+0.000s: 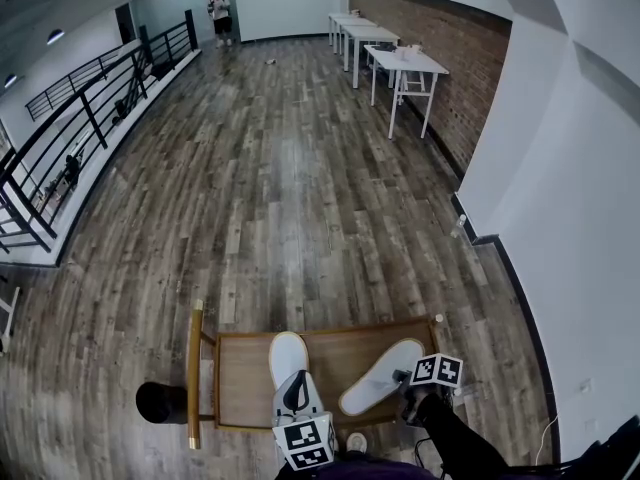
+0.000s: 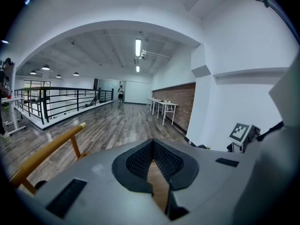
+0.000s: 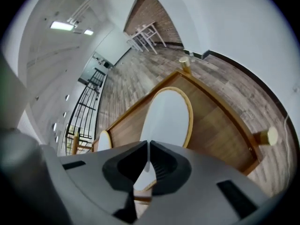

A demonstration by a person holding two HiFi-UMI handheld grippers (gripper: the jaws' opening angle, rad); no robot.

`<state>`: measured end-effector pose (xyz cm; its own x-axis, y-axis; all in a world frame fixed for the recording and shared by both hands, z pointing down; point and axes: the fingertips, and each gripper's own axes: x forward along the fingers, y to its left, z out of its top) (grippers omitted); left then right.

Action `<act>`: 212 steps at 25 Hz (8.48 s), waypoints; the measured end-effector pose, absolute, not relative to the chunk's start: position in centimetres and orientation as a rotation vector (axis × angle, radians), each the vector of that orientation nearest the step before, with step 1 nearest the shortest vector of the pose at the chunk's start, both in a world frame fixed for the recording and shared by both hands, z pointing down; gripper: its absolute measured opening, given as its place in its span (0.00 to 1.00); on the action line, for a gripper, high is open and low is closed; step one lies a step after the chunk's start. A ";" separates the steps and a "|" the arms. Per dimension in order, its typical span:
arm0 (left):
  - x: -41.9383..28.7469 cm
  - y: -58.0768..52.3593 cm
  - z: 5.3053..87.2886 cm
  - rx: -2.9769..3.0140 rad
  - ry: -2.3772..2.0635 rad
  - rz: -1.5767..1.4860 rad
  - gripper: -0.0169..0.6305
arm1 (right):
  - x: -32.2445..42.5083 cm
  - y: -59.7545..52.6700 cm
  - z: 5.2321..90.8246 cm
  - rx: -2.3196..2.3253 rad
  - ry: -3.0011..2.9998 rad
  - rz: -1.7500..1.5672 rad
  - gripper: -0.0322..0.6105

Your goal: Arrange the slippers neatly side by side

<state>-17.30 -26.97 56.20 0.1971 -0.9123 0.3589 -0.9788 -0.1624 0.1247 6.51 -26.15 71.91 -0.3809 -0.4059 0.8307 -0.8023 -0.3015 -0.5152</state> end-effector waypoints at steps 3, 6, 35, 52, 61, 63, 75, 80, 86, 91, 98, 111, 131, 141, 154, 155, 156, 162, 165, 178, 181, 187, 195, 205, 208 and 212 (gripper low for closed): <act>-17.3 -26.9 56.2 2.151 -1.785 0.280 0.03 | 4.8 -27.4 70.5 1.344 -1.713 1.576 0.07; -17.3 -26.8 56.1 2.148 -1.789 0.276 0.03 | 3.2 -28.7 69.2 1.178 -1.772 1.430 0.07; -19.6 -26.9 56.3 2.090 -1.839 0.326 0.03 | -1.6 -30.9 73.7 0.776 -1.668 1.220 0.07; -21.1 -27.2 56.8 2.074 -1.839 0.304 0.03 | -1.7 -31.7 72.9 0.854 -1.750 1.269 0.13; -23.1 -27.5 60.0 1.946 -1.808 0.271 0.03 | -0.5 -33.2 67.9 1.051 -1.901 1.282 0.13; -22.6 -27.6 61.3 1.941 -1.764 0.292 0.03 | -0.8 -33.2 66.1 1.111 -1.966 1.282 0.13; -21.1 -28.4 72.1 1.778 -1.478 0.800 0.12 | -2.3 -30.4 60.9 1.349 -2.176 1.235 0.13; -21.1 -29.4 74.0 1.727 -1.411 0.809 0.12 | -2.5 -30.2 60.3 1.359 -2.228 1.221 0.05; -21.0 -29.7 76.0 1.694 -1.362 0.789 0.12 | -2.1 -30.0 60.3 1.354 -2.235 1.234 0.05; -21.3 -29.7 75.2 1.619 -1.351 0.729 0.05 | -1.8 -29.9 60.6 1.342 -2.222 1.249 0.05; -18.8 -29.9 74.2 1.578 -1.227 0.565 0.05 | -1.8 -30.2 60.5 1.348 -2.226 1.251 0.05; -15.0 -29.9 74.3 1.490 -1.155 0.449 0.05 | -1.8 -30.3 60.1 1.361 -2.243 1.254 0.05; -12.3 -29.9 74.5 1.593 -1.098 0.598 0.05 | -1.6 -31.0 60.6 1.367 -2.235 1.284 0.05; -12.5 -29.9 73.6 1.605 -1.119 0.562 0.07 | -2.1 -31.2 60.9 1.359 -2.232 1.282 0.05; -13.5 -30.0 68.3 1.770 -1.248 0.484 0.10 | -3.2 -30.9 60.0 1.318 -2.296 1.250 0.05; -13.6 -30.3 67.4 1.819 -1.274 0.476 0.10 | -3.4 -30.9 59.8 1.316 -2.308 1.233 0.05; -13.7 -30.6 66.3 1.871 -1.307 0.466 0.10 | -3.5 -30.9 59.6 1.316 -2.319 1.214 0.05; -14.3 -31.6 58.0 2.172 -1.614 0.358 0.10 | -4.4 -30.8 57.7 1.344 -2.391 1.114 0.05; -14.0 -31.2 54.5 2.294 -1.742 0.285 0.10 | -4.6 -30.5 56.8 1.367 -2.419 1.048 0.05; -13.2 -27.6 51.3 2.350 -1.806 0.199 0.03 | -4.6 -27.9 54.1 1.403 -2.484 0.932 0.05; -12.9 -27.0 51.2 2.347 -1.811 0.206 0.03 | -4.7 -27.4 54.0 1.401 -2.488 0.917 0.05; -13.4 -26.7 51.6 2.310 -1.825 0.225 0.03 | -5.2 -27.0 53.7 1.414 -2.481 0.851 0.05; -13.3 -26.5 52.2 2.282 -1.820 0.256 0.03 | -4.5 -27.0 53.2 1.466 -2.492 0.802 0.05; -12.2 -26.6 52.6 2.309 -1.757 0.263 0.03 | -4.1 -27.1 51.9 1.529 -2.505 0.568 0.05; -12.1 -26.5 52.7 2.312 -1.746 0.261 0.03 | -4.0 -26.9 51.2 1.559 -2.520 0.430 0.05; -12.5 -26.7 52.9 2.323 -1.751 0.271 0.03 | -4.2 -26.9 51.1 1.572 -2.521 0.364 0.05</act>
<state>-12.47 -26.70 52.86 0.2735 -0.9212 0.2768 -0.9618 -0.2664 0.0637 -4.16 -26.90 51.11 -0.4407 -0.8617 0.2516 -0.8977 0.4223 -0.1261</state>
